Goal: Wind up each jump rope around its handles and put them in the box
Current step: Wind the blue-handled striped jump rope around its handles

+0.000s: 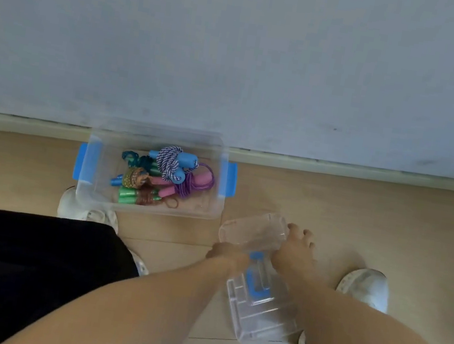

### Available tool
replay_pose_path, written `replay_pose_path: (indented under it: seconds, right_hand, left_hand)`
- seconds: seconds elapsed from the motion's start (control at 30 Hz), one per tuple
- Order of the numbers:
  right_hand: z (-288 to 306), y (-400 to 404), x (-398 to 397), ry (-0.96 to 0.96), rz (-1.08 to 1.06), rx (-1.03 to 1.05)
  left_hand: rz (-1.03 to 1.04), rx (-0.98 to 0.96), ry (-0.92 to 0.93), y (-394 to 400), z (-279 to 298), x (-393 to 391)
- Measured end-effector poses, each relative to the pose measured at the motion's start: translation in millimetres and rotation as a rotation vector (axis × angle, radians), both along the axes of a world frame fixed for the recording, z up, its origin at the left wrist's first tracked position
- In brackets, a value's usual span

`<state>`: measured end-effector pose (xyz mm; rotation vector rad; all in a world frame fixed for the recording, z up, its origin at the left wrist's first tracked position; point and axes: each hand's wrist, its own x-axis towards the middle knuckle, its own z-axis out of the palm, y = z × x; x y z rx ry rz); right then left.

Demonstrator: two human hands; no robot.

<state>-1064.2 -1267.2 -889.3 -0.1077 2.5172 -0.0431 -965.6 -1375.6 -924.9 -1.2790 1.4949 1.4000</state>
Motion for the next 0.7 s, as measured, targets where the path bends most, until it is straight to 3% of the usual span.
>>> replay_pose_path:
  seconds: [0.1, 0.17, 0.27, 0.37, 0.47, 0.53, 0.6, 0.7]
  right_hand:
    - [-27, 28, 15, -0.137, -0.146, -0.016]
    - [-37, 40, 25, -0.130, -0.181, 0.022]
    - [-41, 54, 23, -0.196, -0.277, 0.004]
    - [-28, 75, 6, -0.357, -0.403, -0.182]
    - [21, 88, -30, -0.529, -0.504, -0.382]
    - [66, 88, -57, -0.545, -0.419, -0.446]
    - [108, 80, -77, -0.411, -0.282, -0.486]
    - [168, 47, -73, -0.309, -0.109, -0.585]
  left_hand:
    - [0.083, 0.003, -0.069, 13, -1, 20]
    - [0.248, 0.054, -0.066, 19, 0, 25]
    - [0.286, 0.085, -0.061, 19, 0, 23]
    - [0.231, 0.037, 0.055, 15, 17, 17]
    - [0.136, 0.107, 0.147, 9, 37, 11]
    - [0.126, 0.171, 0.157, 0, 60, 8]
    - [0.080, 0.186, 0.167, -12, 87, 3]
    - [0.268, 0.274, 0.328, -39, 138, -4]
